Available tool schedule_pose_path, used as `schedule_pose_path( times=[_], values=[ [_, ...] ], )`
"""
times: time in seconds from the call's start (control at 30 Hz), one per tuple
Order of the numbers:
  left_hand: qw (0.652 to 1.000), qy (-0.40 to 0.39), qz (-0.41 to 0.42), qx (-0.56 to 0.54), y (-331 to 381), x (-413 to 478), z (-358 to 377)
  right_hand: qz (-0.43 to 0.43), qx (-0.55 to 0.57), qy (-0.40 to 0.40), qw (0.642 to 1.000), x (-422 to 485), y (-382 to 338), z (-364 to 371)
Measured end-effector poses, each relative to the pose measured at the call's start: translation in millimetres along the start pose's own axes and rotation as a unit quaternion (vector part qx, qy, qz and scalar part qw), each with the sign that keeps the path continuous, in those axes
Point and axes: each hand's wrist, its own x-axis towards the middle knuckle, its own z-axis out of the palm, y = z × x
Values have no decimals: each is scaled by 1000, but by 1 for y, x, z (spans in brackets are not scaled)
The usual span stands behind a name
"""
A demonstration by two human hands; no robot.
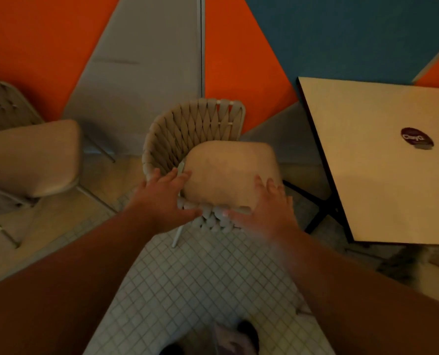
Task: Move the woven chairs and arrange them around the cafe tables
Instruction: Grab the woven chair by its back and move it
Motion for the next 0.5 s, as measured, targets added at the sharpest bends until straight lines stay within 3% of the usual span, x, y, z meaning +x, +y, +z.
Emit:
schedule_pose_path(
  times=[0.17,0.5],
  values=[
    [999,-24,3,26,16,-14,-8,13,-45,9,999,-16,5,-22],
    [996,-42,38,67,39,-16,-20,66,-12,-14,998,-41,41,-33]
  ],
)
